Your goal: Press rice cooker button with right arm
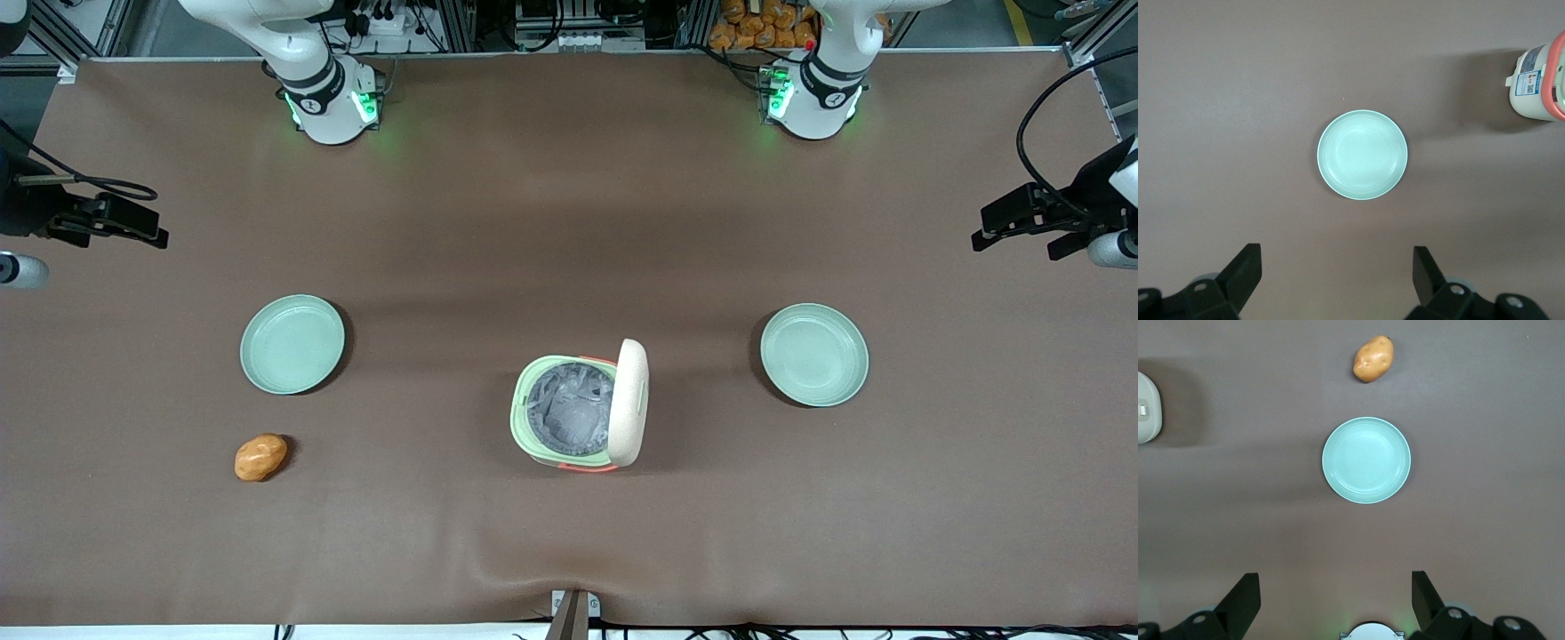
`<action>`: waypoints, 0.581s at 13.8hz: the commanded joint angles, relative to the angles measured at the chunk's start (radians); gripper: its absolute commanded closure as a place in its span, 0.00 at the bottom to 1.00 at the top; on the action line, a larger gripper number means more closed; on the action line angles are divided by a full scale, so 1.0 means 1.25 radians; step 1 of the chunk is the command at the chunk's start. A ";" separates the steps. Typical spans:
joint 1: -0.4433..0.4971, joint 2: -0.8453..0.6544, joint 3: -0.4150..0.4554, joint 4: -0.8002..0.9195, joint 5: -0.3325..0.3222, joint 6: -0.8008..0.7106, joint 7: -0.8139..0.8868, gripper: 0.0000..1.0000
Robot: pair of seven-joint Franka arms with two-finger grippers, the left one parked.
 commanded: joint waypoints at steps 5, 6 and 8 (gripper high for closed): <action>0.006 -0.017 0.002 -0.038 -0.028 0.032 -0.011 0.00; 0.010 -0.017 0.002 -0.038 -0.029 0.040 -0.011 0.00; 0.012 -0.018 0.003 -0.036 -0.028 0.040 -0.010 0.00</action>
